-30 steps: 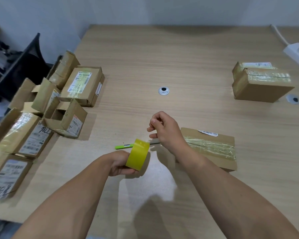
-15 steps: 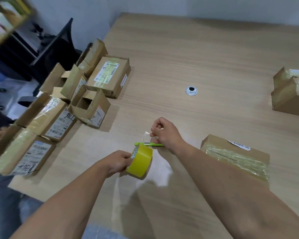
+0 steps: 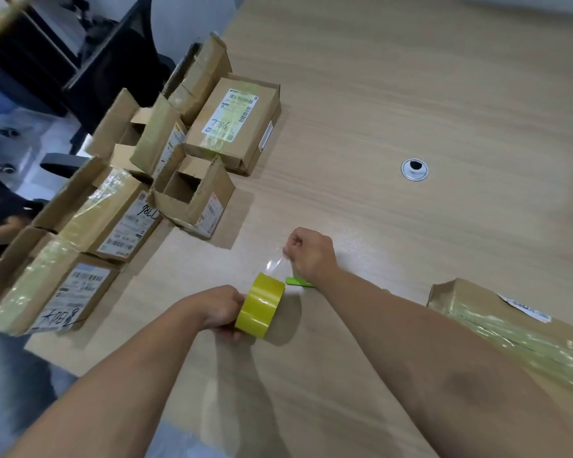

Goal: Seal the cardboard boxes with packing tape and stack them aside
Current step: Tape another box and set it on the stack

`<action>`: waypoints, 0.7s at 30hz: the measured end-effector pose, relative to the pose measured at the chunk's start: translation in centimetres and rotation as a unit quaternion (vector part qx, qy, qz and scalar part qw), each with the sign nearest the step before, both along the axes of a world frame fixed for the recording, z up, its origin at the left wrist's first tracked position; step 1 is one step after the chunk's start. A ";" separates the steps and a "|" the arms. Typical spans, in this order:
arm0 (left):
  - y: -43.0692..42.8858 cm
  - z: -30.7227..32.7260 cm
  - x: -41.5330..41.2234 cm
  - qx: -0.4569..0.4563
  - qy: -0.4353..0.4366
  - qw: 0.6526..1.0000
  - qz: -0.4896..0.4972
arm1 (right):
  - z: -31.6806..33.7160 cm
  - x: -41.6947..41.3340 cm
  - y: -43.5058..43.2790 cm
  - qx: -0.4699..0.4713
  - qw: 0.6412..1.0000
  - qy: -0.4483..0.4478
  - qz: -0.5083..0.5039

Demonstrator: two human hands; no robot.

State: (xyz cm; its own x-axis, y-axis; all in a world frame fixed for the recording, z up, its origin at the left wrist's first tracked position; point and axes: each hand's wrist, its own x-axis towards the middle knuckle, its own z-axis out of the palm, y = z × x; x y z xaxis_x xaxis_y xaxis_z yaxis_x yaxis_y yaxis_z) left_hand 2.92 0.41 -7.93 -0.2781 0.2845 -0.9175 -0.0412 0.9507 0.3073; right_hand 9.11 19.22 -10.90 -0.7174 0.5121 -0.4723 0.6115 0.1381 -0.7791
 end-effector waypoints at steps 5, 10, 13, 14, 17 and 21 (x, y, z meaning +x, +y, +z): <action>1.3 -0.2 -1.5 -0.059 -0.048 0.996 -0.051 | -1.5 -1.1 -0.3 0.061 0.997 -0.018 0.050; 2.5 -0.3 -2.3 -0.097 -0.083 0.987 -0.093 | -1.8 -1.0 -0.7 0.158 0.976 -0.048 0.139; 2.7 -0.6 -2.4 -0.109 -0.084 0.987 -0.079 | -1.9 -0.7 -1.1 0.196 0.966 -0.048 0.159; 2.7 -0.6 -2.4 -0.112 -0.081 0.987 -0.081 | -1.9 -0.5 -1.3 0.217 0.961 -0.048 0.166; 2.6 -0.5 -2.5 -0.117 -0.074 0.986 -0.089 | -2.0 -0.4 -1.9 0.244 0.957 -0.041 0.151; 2.0 -0.3 -2.3 -0.110 -0.046 0.991 -0.068 | -1.2 -1.0 -1.4 0.178 0.980 -0.049 0.080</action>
State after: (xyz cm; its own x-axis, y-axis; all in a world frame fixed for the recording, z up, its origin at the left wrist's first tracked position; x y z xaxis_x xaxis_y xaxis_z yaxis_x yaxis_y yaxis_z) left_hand 0.57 2.41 -8.27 -0.1633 0.1040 -0.9811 0.0736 0.9929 0.0930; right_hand 8.15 17.78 -12.14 -0.7628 0.5406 -0.3548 0.6285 0.4909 -0.6034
